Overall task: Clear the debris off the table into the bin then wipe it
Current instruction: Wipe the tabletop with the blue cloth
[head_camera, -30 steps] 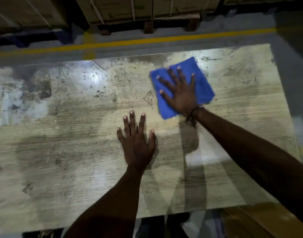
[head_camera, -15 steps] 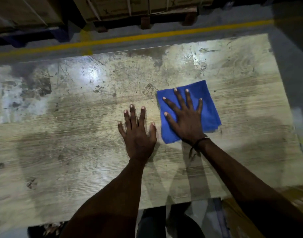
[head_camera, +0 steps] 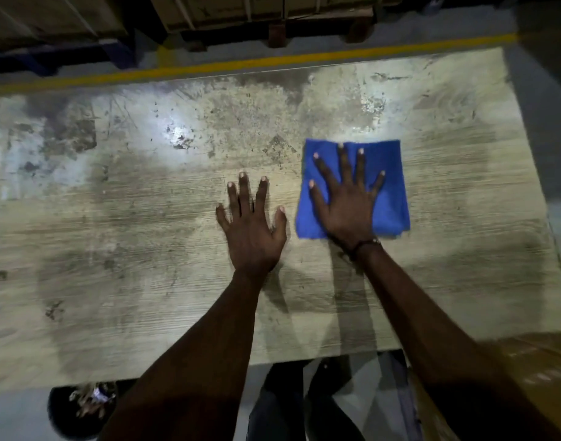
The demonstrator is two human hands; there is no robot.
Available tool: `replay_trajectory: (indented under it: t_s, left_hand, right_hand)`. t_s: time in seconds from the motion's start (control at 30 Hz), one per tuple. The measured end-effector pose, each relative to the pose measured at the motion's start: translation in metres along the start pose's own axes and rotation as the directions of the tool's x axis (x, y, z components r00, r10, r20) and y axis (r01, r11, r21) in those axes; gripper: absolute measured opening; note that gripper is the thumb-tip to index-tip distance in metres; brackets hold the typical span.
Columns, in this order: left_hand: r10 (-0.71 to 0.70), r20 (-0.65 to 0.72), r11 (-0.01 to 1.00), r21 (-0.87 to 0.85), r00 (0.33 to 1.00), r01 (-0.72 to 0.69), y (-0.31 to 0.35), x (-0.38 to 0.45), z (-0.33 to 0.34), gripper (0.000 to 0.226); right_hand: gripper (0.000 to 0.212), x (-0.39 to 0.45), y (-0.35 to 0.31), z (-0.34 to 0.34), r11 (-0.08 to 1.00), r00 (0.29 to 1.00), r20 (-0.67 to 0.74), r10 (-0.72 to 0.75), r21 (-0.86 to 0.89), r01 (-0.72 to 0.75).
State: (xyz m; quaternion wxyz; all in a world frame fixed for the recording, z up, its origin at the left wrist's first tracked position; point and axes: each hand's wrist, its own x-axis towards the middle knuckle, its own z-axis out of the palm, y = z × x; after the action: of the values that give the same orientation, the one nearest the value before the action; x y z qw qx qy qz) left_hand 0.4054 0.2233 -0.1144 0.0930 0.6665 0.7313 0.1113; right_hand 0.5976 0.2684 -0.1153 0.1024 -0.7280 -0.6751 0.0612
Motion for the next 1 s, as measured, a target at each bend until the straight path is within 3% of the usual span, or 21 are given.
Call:
replay_trajectory:
  t_s: [0.1, 0.37, 0.53, 0.6, 0.77, 0.87, 1.0]
  left_hand:
    - [0.002, -0.027, 1.0, 0.015, 1.0, -0.002, 0.0, -0.002, 0.002, 0.068]
    - [0.005, -0.054, 1.0, -0.018, 0.999, -0.006, 0.0, -0.002, 0.006, 0.068]
    - [0.014, -0.06, 0.999, -0.029, 0.998, -0.016, -0.002, -0.003, 0.008, 0.067]
    - [0.013, -0.071, 1.0, -0.022, 0.997, -0.015, -0.002, -0.003, 0.008, 0.067]
    - [0.017, -0.076, 1.0, -0.015, 0.997, -0.018, -0.003, -0.004, 0.011, 0.067]
    - [0.018, -0.082, 1.0, -0.017, 0.996, -0.02, -0.003, -0.003, 0.011, 0.068]
    - [0.027, -0.091, 1.0, 0.011, 0.996, -0.026, -0.004, -0.002, 0.011, 0.069]
  right_hand:
    - [0.058, -0.04, 0.009, -0.003, 1.0, 1.0, 0.009, -0.021, -0.009, 0.021]
    - [0.059, 0.045, 0.017, 0.009, 0.989, 0.988, -0.053, 0.146, 0.019, -0.145]
    - [0.059, -0.054, -0.009, 0.011, 0.992, 0.993, 0.0, -0.115, -0.049, 0.115]
    - [0.059, -0.07, 0.016, 0.005, 0.989, 0.991, 0.018, -0.131, -0.066, 0.132]
    - [0.061, -0.006, 0.1, -0.019, 0.989, 0.99, 0.017, 0.143, -0.032, -0.142]
    - [0.063, 0.011, 0.097, -0.016, 0.976, 0.976, -0.003, 0.219, 0.018, -0.219]
    - [0.061, -0.05, 0.033, 0.0, 0.996, 0.999, -0.037, -0.005, -0.092, 0.002]
